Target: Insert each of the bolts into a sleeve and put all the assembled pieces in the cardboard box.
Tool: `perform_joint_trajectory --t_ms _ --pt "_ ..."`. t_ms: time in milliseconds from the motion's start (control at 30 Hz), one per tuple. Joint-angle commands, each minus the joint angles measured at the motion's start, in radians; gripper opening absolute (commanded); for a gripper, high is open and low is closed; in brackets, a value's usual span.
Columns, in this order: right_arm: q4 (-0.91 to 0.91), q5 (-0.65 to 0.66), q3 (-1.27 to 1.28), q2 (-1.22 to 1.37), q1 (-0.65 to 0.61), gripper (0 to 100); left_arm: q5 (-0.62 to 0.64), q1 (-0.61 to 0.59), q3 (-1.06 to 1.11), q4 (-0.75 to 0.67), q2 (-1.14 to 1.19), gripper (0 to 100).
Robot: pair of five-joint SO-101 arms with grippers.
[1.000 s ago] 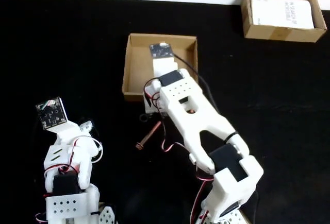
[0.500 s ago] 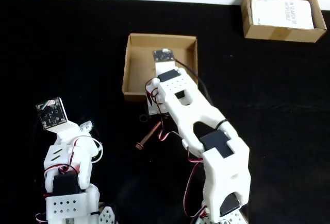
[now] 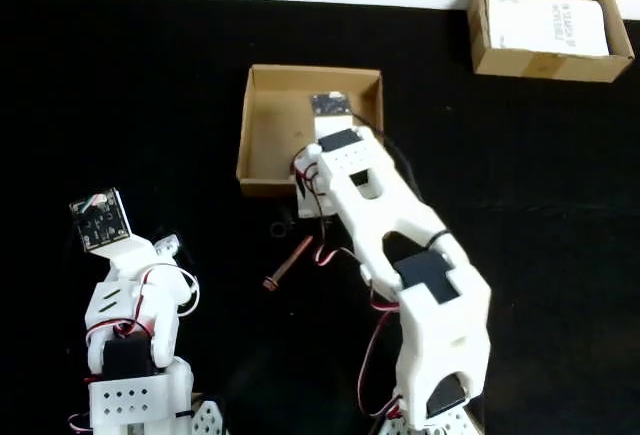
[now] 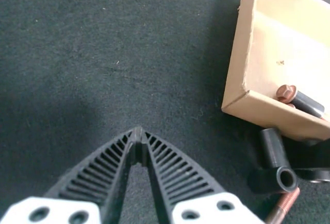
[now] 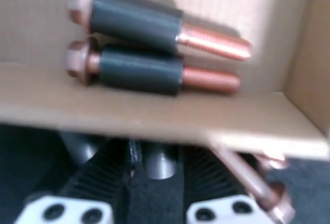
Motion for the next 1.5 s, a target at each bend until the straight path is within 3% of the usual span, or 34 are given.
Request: perform_joint_trajectory --t_ms 0,200,433,633,767,1067,1167,1467 --pt "0.015 0.000 -0.035 -0.252 0.021 0.8 -0.008 -0.007 0.022 -0.014 0.005 2" --pt "0.022 0.003 -0.024 -0.595 0.022 0.8 -0.008 -0.007 0.022 -0.017 0.005 2" --pt "0.257 0.000 -0.024 -0.906 0.085 0.8 -0.008 -0.007 0.022 -0.008 0.005 2" --pt "0.398 0.000 -0.022 -1.122 0.246 0.8 -0.026 -0.005 0.022 0.060 0.005 2" --pt "0.441 0.000 0.039 -1.242 0.387 0.8 -0.249 0.008 0.022 0.084 0.005 2" --pt "0.314 0.043 0.553 -1.587 0.820 0.8 -0.302 0.038 -0.216 0.264 0.027 2" --pt "0.194 0.087 0.739 -1.727 0.912 0.8 -0.333 0.093 -0.377 0.348 0.160 2" --pt "-0.056 0.252 1.184 -2.143 1.194 0.8 -0.339 0.282 -0.949 0.519 0.878 2"
